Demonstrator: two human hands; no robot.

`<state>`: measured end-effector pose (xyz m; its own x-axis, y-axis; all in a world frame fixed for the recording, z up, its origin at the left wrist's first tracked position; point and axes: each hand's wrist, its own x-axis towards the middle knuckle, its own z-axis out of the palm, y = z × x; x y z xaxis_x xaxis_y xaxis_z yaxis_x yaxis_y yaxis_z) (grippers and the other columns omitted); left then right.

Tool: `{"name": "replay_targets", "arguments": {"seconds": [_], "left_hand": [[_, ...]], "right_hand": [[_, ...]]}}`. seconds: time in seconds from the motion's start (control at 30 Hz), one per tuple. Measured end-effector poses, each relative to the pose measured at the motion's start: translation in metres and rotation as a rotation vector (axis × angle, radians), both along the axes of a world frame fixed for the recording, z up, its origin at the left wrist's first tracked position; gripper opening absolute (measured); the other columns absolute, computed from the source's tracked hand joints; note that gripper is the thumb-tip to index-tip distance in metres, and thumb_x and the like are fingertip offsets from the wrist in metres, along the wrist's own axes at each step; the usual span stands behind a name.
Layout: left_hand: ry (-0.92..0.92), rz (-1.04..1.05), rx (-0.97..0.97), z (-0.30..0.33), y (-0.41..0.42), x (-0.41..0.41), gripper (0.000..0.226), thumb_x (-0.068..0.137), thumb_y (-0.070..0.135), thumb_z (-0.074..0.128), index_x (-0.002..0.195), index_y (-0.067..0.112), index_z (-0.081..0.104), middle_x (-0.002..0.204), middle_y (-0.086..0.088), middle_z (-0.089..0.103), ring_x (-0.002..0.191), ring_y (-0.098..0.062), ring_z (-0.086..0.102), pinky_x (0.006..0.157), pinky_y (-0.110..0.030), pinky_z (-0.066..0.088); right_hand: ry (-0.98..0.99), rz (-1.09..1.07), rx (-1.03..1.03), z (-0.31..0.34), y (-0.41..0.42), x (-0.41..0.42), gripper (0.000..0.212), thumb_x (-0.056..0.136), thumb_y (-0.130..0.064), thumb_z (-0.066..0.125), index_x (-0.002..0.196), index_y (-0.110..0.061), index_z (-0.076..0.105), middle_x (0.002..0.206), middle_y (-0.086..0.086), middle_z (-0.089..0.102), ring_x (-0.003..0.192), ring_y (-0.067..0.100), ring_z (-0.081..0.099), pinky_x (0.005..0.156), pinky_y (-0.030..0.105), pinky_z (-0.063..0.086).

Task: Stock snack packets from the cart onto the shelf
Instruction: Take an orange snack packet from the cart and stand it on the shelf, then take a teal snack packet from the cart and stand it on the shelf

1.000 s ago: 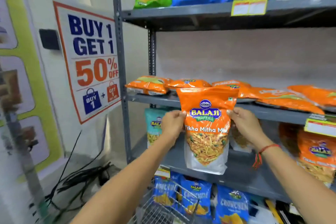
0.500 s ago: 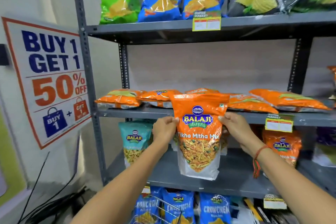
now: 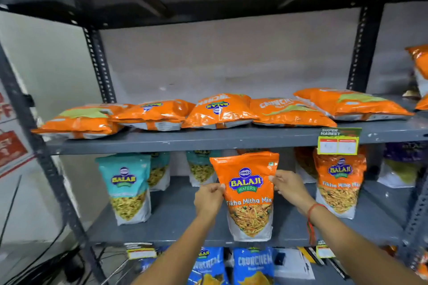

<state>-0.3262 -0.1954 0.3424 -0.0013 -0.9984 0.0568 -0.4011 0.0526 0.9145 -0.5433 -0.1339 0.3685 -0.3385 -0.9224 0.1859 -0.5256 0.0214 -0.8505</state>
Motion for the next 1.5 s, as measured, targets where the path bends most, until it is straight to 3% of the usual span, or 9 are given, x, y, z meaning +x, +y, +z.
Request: {"name": "replay_targets", "arguments": {"seconds": [0.27,0.4,0.53,0.77,0.97,1.1,1.23,1.37,1.5], "left_hand": [[-0.028,-0.015,0.024,-0.043,-0.059,-0.083,0.031,0.088,0.042,0.058,0.072,0.021,0.074,0.075,0.003,0.077,0.074,-0.015,0.07,0.075,-0.03,0.053],[-0.049,0.02,-0.019,-0.052,-0.078,-0.107,0.028,0.089,0.04,0.058,0.083,0.018,0.076,0.086,-0.003,0.078,0.072,-0.015,0.062,0.069,-0.025,0.041],[-0.021,0.042,-0.021,-0.062,-0.084,-0.117,0.029,0.09,0.039,0.058,0.084,0.017,0.075,0.087,-0.006,0.078,0.072,-0.016,0.064,0.068,-0.025,0.041],[0.037,-0.018,0.031,-0.061,-0.086,-0.106,0.026,0.086,0.042,0.063,0.096,0.021,0.074,0.098,-0.003,0.078,0.083,-0.013,0.065,0.078,-0.027,0.045],[0.183,0.123,-0.076,-0.036,-0.061,-0.055,0.026,0.081,0.028,0.071,0.104,0.015,0.072,0.089,-0.007,0.078,0.091,-0.02,0.071,0.082,-0.028,0.049],[0.266,0.19,-0.217,-0.012,-0.032,0.02,0.023,0.082,0.017,0.071,0.103,0.008,0.072,0.093,-0.008,0.076,0.079,-0.007,0.067,0.084,-0.032,0.055],[0.421,0.3,-0.253,0.013,0.002,0.111,0.026,0.085,0.004,0.066,0.109,-0.005,0.065,0.107,-0.024,0.07,0.09,-0.017,0.062,0.09,-0.036,0.052],[0.382,0.537,-0.307,0.016,0.053,0.224,0.025,0.084,0.004,0.067,0.107,-0.006,0.067,0.102,-0.016,0.07,0.082,-0.005,0.065,0.076,-0.015,0.054],[0.265,0.739,-0.188,-0.024,0.111,0.333,0.022,0.083,0.014,0.069,0.1,0.0,0.072,0.1,-0.02,0.074,0.092,-0.02,0.068,0.09,-0.042,0.053]], "right_hand": [[-0.025,-0.068,0.071,-0.038,-0.061,-0.074,0.029,0.094,-0.033,0.049,0.092,-0.01,0.068,0.096,0.008,0.076,0.089,0.024,0.07,0.085,0.044,0.056],[-0.02,-0.107,0.097,-0.052,-0.081,-0.097,0.036,0.094,-0.034,0.05,0.078,-0.006,0.065,0.084,0.01,0.076,0.08,0.024,0.07,0.079,0.043,0.056],[-0.048,-0.133,0.085,-0.064,-0.088,-0.102,0.035,0.094,-0.034,0.051,0.064,-0.018,0.06,0.078,0.005,0.074,0.076,0.021,0.07,0.063,0.029,0.049],[-0.124,-0.181,0.083,-0.069,-0.096,-0.093,0.027,0.091,-0.034,0.056,0.098,-0.01,0.068,0.101,0.009,0.074,0.089,0.025,0.07,0.085,0.04,0.055],[-0.246,-0.483,-0.213,-0.04,-0.094,-0.037,0.038,0.078,-0.019,0.068,0.109,-0.002,0.056,0.118,0.022,0.054,0.11,0.037,0.054,0.098,0.042,0.043],[-0.455,-0.213,-0.276,-0.008,-0.087,0.054,0.031,0.082,-0.02,0.067,0.108,-0.008,0.056,0.112,0.018,0.064,0.106,0.032,0.059,0.097,0.049,0.046],[-0.549,0.154,-0.289,0.021,-0.066,0.162,0.024,0.087,-0.009,0.062,0.11,-0.013,0.056,0.09,0.006,0.063,0.084,0.016,0.057,0.078,0.031,0.044],[-0.471,0.456,-0.183,0.027,-0.04,0.275,0.024,0.088,-0.01,0.06,0.112,-0.006,0.059,0.091,0.007,0.061,0.081,0.013,0.054,0.076,0.025,0.042],[-0.36,0.702,-0.04,-0.005,-0.018,0.372,0.018,0.086,-0.008,0.062,0.105,-0.006,0.062,0.088,0.002,0.061,0.078,0.007,0.055,0.08,0.025,0.045]]}}
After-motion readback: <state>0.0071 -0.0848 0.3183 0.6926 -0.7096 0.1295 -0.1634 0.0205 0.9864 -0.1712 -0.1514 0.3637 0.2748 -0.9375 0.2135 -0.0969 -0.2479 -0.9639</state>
